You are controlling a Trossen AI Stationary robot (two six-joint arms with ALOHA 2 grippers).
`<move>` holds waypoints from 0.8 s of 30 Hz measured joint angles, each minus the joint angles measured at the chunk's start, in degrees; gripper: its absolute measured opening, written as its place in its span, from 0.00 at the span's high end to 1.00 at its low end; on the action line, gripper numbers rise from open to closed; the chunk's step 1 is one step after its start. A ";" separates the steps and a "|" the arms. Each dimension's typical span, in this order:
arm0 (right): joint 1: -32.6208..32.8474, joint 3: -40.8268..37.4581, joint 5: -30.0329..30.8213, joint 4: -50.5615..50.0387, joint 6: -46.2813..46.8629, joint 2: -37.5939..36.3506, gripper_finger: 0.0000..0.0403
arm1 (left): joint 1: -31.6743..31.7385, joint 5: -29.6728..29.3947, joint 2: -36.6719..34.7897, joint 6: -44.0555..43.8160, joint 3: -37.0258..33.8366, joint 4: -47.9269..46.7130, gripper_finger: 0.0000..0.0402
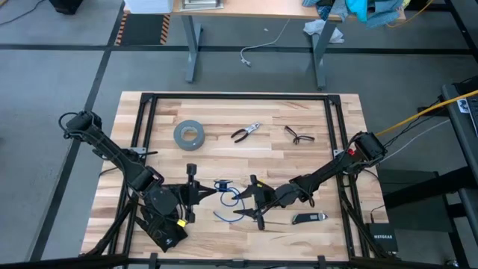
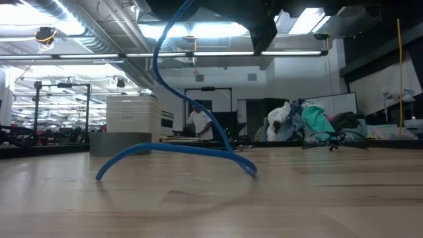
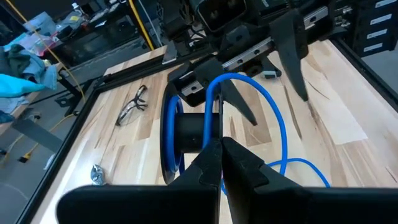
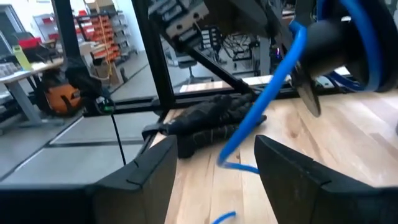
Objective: Coil cords
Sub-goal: Uncoil the blue wire cable from the black spool
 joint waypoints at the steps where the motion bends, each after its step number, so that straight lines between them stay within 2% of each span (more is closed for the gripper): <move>1: 0.00 0.00 -0.02 0.34 0.12 0.00 0.46 | 0.00 -0.10 0.00 0.00 0.00 0.00 1.00; 5: -0.02 0.00 0.23 -0.55 0.96 0.00 0.55 | 0.00 -0.15 0.00 0.00 0.00 0.00 1.00; 13: -0.02 0.00 0.42 -1.23 0.71 0.00 0.95 | -0.40 -0.13 0.00 -0.15 0.00 0.00 1.00; 24: -0.15 0.00 0.21 -6.08 1.01 -2.18 0.97 | -1.56 3.01 -0.02 -1.56 0.00 0.04 1.00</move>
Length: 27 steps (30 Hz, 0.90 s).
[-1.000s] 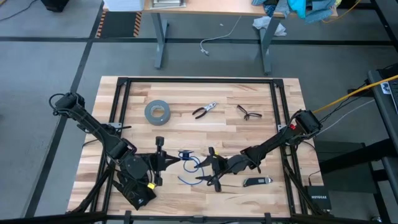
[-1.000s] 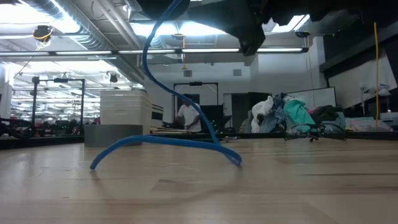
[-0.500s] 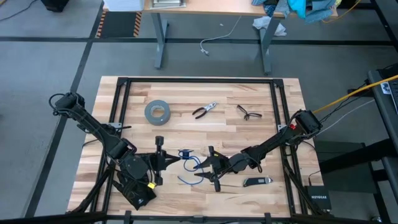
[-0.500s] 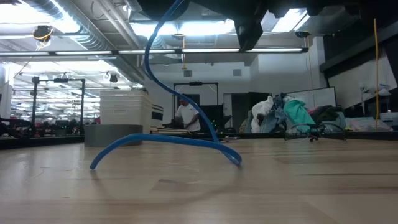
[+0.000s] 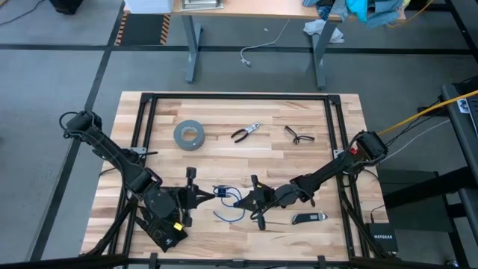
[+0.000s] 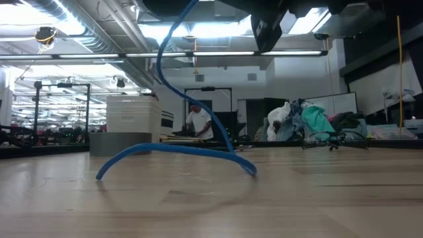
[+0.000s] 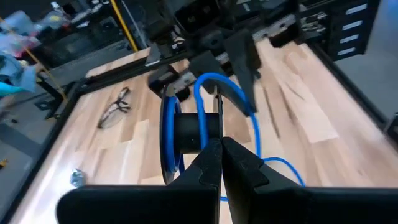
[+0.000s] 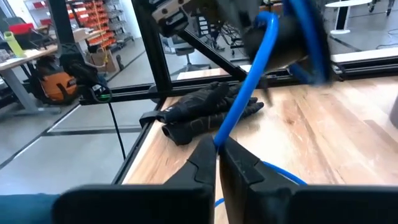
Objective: Coil cords
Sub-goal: Uncoil the blue wire cable from the black spool
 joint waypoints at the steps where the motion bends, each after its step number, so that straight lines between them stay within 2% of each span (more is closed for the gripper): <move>1: 0.00 -0.01 0.25 -0.98 -0.08 -0.73 0.98 | 0.01 0.34 0.06 -0.27 0.00 0.00 1.00; 9: 0.00 0.35 2.68 -12.10 -2.68 -8.21 0.99 | 0.57 4.58 1.93 -1.41 -0.02 0.55 1.00; 13: 0.00 3.02 4.32 -20.82 -4.90 -10.85 0.99 | 1.66 6.98 3.47 -0.93 -0.02 2.57 1.00; 21: 0.03 12.32 6.59 -39.29 -9.01 -11.27 0.99 | 3.88 12.85 6.38 4.33 -0.04 11.28 1.00; 27: 0.81 14.73 8.96 -44.91 -9.60 -11.24 0.99 | 3.86 13.63 6.40 3.57 -0.04 10.82 1.00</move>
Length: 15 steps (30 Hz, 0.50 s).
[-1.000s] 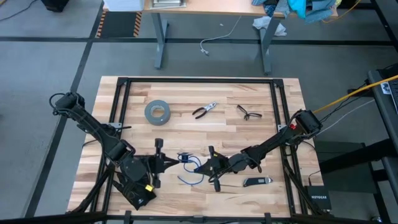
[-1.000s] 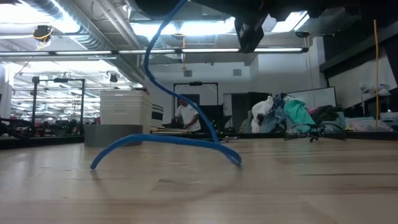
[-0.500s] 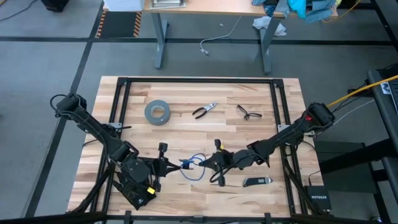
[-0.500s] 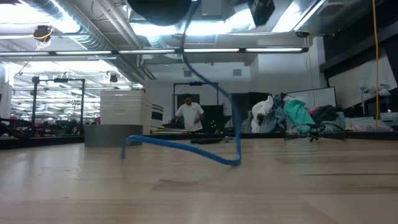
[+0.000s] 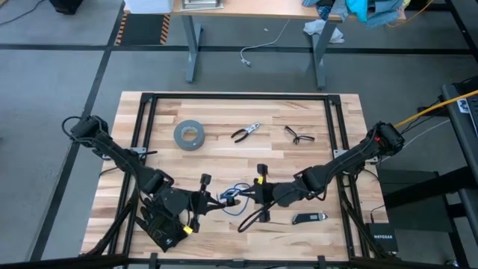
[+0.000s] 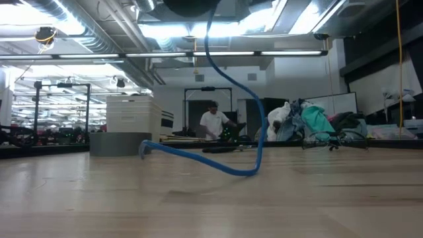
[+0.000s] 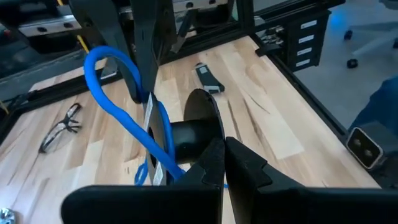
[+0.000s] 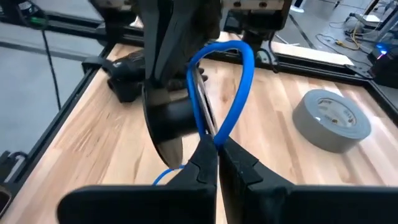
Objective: Coil cords
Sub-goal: Uncoil the blue wire cable from the black spool
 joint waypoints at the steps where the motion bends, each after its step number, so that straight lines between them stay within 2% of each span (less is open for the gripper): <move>1: 0.05 0.00 -0.27 -0.50 0.15 0.00 1.00 | -0.12 0.14 0.00 0.26 0.00 -0.19 1.00; 9: 0.00 -0.02 -1.62 -3.31 2.01 0.04 1.00 | -0.29 -0.20 0.00 -2.04 0.00 -4.08 1.00; 15: -0.07 -0.02 -1.64 -2.18 1.72 0.04 1.00 | -0.09 4.81 0.00 1.38 0.00 1.54 1.00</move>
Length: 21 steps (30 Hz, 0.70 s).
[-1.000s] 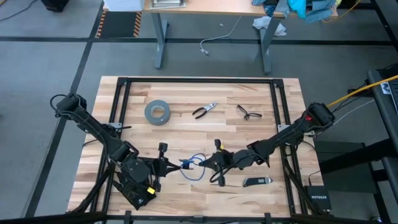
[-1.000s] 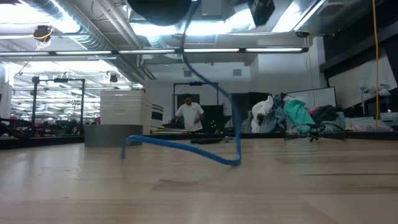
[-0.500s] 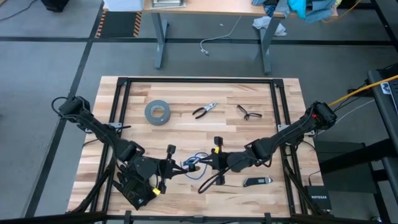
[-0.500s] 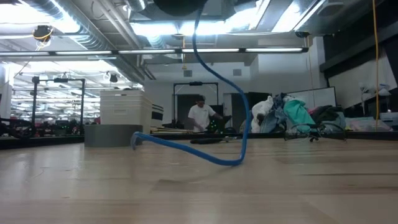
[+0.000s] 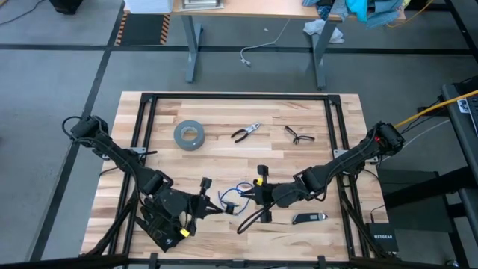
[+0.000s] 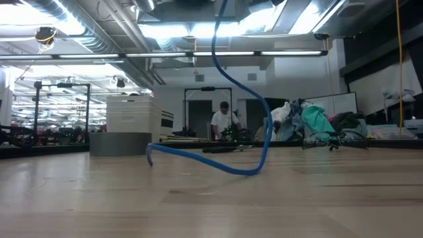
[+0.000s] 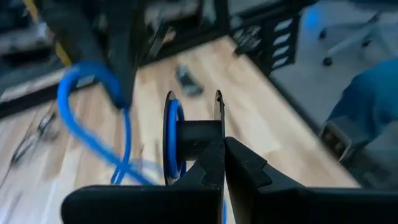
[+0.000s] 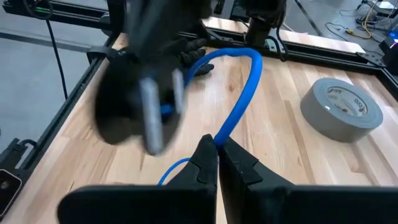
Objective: Coil cords
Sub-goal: Uncoil the blue wire cable from the black spool
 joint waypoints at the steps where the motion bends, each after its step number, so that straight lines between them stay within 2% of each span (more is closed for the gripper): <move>1: 0.00 0.00 0.00 -0.01 0.00 0.00 1.00 | 0.00 0.74 0.00 1.07 0.00 1.42 1.00; 6: 0.00 0.00 -0.18 0.49 0.00 0.17 1.00 | -0.19 2.27 0.00 6.26 0.00 8.01 1.00; 9: 0.00 0.00 -2.73 1.15 0.05 0.76 1.00 | -0.26 2.22 0.00 8.44 0.00 9.88 1.00; 14: 0.02 -0.02 -5.80 0.32 1.42 1.09 1.00 | -0.83 -1.38 0.00 10.05 0.00 10.26 1.00; 21: 0.07 -0.02 -10.00 -5.81 4.80 1.09 0.99 | -1.46 -5.15 -0.11 10.90 0.00 8.77 1.00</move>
